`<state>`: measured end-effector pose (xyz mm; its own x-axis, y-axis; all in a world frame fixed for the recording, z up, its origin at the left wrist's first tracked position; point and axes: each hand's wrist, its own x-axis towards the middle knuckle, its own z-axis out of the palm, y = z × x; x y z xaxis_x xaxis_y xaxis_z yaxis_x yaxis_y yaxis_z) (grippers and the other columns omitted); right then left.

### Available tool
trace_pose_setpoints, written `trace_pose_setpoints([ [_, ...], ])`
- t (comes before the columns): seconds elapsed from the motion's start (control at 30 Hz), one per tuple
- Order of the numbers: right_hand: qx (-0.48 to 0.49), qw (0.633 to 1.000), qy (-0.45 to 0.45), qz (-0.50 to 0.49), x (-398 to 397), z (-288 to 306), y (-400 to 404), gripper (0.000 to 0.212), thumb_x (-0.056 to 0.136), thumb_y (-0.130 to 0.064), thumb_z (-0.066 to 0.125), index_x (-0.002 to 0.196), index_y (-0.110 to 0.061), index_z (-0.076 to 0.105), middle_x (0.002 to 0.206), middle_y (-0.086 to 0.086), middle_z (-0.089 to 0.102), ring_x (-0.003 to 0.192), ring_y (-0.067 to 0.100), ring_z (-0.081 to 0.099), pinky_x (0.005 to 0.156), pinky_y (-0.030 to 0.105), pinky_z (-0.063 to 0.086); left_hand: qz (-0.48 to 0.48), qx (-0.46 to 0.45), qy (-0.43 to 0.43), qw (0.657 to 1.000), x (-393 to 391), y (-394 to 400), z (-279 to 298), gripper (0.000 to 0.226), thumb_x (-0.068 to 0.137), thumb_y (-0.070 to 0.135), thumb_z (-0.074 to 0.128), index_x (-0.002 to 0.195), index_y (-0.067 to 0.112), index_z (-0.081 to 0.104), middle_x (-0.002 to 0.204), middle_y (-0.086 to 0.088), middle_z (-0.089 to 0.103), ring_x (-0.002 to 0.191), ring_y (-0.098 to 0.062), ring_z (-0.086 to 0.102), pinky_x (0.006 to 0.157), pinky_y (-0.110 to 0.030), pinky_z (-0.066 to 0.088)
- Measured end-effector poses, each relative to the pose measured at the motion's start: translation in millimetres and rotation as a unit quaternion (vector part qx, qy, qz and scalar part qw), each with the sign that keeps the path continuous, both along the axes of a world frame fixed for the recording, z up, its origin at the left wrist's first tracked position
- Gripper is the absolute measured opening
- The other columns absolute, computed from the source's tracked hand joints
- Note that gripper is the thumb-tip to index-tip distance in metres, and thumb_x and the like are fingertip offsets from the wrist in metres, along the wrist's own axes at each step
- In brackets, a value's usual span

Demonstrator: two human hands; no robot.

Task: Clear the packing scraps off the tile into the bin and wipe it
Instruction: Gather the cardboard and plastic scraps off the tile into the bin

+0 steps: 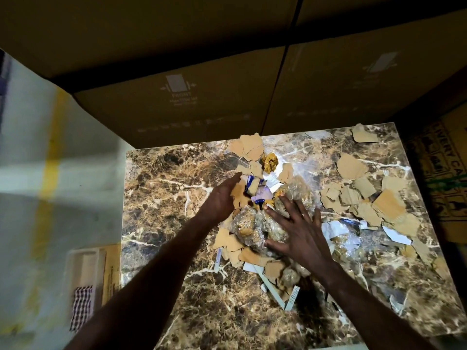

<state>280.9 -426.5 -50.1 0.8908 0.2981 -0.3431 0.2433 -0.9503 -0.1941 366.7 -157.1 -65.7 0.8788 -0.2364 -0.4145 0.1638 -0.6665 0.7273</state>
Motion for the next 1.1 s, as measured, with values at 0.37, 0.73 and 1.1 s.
trace_pose_setpoints([
  [0.37,0.029,0.999,0.008,-0.013,-2.0,6.6,0.9,0.088,0.088,-0.094,0.038,0.159,-0.066,-0.006,0.174,-0.014,-0.025,0.164,0.030,-0.001,0.125,0.068,-0.007,-0.010,0.043,-0.137,0.990,68.1,-29.7,26.2,0.049,0.109,0.020,0.047,0.157,0.032,0.046,0.160,-0.007,0.052,0.137,-0.025,0.056,0.116,-0.050,0.049],
  [0.73,0.041,0.999,0.017,-0.010,-1.4,6.8,-0.9,0.088,0.086,-0.095,0.037,0.159,-0.066,-0.002,0.177,-0.008,-0.011,0.164,0.034,0.003,0.124,0.071,-0.002,-0.191,0.103,-0.006,0.976,75.6,-97.8,4.8,0.057,0.107,0.060,0.031,0.156,0.034,0.049,0.147,-0.019,0.059,0.119,-0.035,0.066,0.105,-0.048,0.054],
  [1.1,0.050,0.999,0.008,-0.004,-0.1,3.7,-1.2,0.090,0.086,-0.093,0.042,0.160,-0.065,-0.002,0.178,-0.008,-0.010,0.164,0.035,0.005,0.124,0.073,0.002,-0.164,0.055,-0.062,0.983,73.0,-90.2,32.2,0.045,0.113,0.044,0.047,0.157,0.036,0.048,0.121,-0.009,0.077,0.067,-0.017,0.074,0.082,-0.038,0.065],
])
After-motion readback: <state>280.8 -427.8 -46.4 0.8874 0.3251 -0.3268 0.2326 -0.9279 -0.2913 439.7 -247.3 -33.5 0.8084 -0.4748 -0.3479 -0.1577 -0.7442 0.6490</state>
